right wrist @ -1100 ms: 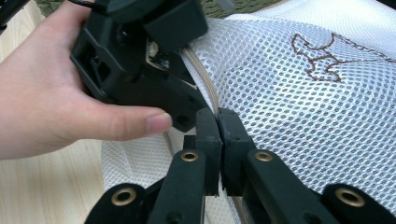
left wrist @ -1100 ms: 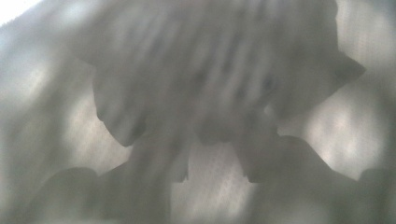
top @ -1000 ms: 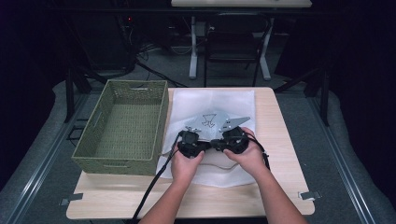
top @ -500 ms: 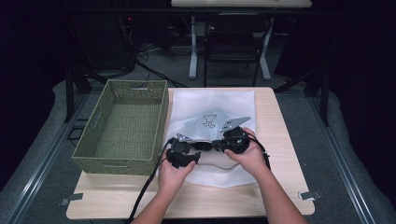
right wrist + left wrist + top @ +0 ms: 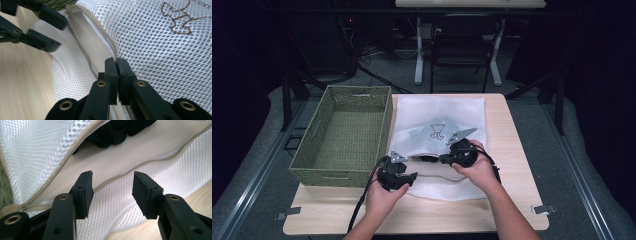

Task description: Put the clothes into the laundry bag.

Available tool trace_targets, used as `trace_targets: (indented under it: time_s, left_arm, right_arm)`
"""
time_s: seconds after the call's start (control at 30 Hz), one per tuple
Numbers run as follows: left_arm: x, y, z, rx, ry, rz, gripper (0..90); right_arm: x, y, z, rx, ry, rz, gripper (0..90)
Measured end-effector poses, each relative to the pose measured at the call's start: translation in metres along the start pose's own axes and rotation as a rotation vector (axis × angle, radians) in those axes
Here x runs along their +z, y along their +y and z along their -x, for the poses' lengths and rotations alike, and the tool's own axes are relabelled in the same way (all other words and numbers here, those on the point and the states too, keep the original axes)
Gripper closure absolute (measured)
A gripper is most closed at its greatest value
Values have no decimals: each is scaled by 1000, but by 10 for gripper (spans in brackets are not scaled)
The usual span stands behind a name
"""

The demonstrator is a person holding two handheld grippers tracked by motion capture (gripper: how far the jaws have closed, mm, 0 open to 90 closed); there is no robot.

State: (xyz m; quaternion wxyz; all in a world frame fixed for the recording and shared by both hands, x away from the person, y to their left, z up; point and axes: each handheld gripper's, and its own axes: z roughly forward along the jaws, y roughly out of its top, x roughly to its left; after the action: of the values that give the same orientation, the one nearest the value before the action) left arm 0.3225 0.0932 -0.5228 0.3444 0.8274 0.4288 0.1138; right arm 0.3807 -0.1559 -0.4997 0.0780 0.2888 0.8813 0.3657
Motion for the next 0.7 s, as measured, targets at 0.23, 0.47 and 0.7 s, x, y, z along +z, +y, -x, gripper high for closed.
trace_targets:
  time_s: [0.23, 0.47, 0.7]
  left_arm:
    - [-14, -16, -8, 31, -4, -8, 505]
    - [-26, -25, -14, 27, -35, 11, 507]
    - [-29, -31, -13, 10, -58, 42, 500]
  right_arm:
    - [8, -5, -1, 6, 0, -48, 883]
    - [21, -19, -2, 19, -13, -98, 884]
    - [25, -33, -2, 41, -16, -88, 883]
